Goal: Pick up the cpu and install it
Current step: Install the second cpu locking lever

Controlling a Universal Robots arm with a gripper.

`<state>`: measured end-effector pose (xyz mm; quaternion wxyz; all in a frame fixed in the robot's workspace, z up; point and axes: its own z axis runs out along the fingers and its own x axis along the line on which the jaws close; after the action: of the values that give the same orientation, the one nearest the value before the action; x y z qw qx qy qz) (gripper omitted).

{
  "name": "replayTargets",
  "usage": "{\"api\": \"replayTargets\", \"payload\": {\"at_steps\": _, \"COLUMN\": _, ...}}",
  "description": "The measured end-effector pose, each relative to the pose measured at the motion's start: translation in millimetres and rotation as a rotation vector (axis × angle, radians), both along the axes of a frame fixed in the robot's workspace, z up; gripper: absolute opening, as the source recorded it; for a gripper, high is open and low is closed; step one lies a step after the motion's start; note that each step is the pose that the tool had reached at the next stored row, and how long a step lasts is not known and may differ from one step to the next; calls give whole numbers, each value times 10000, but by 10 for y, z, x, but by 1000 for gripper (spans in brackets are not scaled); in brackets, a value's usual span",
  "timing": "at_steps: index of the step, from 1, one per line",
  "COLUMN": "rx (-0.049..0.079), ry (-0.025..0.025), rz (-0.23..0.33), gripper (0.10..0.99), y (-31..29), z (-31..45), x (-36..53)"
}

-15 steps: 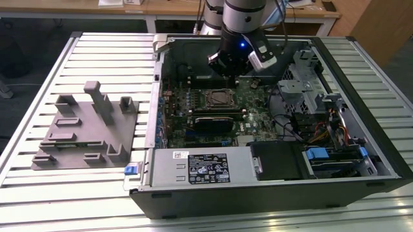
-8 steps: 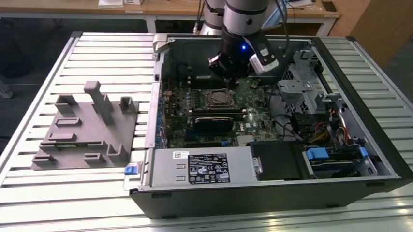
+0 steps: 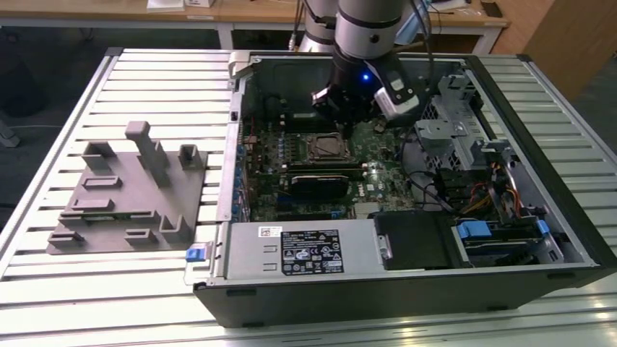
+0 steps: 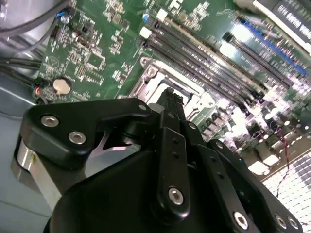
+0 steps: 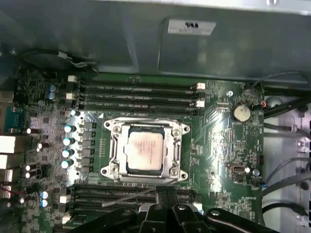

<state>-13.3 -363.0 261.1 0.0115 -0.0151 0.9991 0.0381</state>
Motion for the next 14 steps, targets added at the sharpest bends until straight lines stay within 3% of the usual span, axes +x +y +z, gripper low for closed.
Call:
{"api": "replayTargets", "payload": {"at_steps": 7, "rx": 2, "ry": 71, "rz": 0, "gripper": 106, "y": -15, "z": -79, "x": -3}}
{"api": "replayTargets", "payload": {"at_steps": 14, "rx": 3, "ry": 74, "rz": 0, "gripper": 106, "y": -15, "z": -88, "x": -4}}
